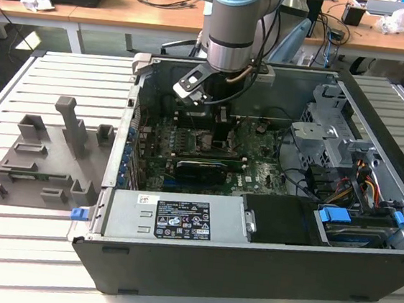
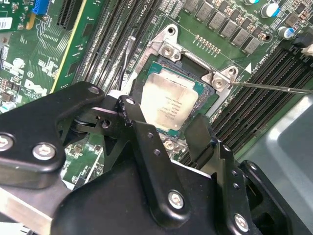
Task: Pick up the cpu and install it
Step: 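Place the cpu into insertion slot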
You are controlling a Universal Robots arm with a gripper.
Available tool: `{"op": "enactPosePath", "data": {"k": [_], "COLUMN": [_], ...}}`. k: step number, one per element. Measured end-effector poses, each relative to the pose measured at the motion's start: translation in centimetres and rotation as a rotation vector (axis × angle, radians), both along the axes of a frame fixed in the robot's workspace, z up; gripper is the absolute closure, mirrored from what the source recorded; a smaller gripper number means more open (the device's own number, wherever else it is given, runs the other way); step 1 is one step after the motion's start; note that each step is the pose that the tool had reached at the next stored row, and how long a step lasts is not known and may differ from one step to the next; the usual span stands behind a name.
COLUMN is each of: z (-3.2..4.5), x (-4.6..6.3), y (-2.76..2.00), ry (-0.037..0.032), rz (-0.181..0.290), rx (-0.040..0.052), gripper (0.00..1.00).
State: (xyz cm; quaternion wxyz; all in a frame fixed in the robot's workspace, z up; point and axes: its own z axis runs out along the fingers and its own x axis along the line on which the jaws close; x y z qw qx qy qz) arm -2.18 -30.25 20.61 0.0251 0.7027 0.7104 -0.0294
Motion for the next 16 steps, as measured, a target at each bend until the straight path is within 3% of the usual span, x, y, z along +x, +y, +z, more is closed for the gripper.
{"op": "enactPosePath", "data": {"k": [4,9,16], "z": [-0.11,-0.36,-0.61], "x": [-0.73,-0.73,-0.73], "y": [-0.01,-0.01,-0.01], "ry": [0.0001,0.0002,0.0002], "rz": [0.01,0.072,0.089], "rx": [-0.0002,-0.002,-0.0025], "gripper": [0.38,0.38,0.38]}}
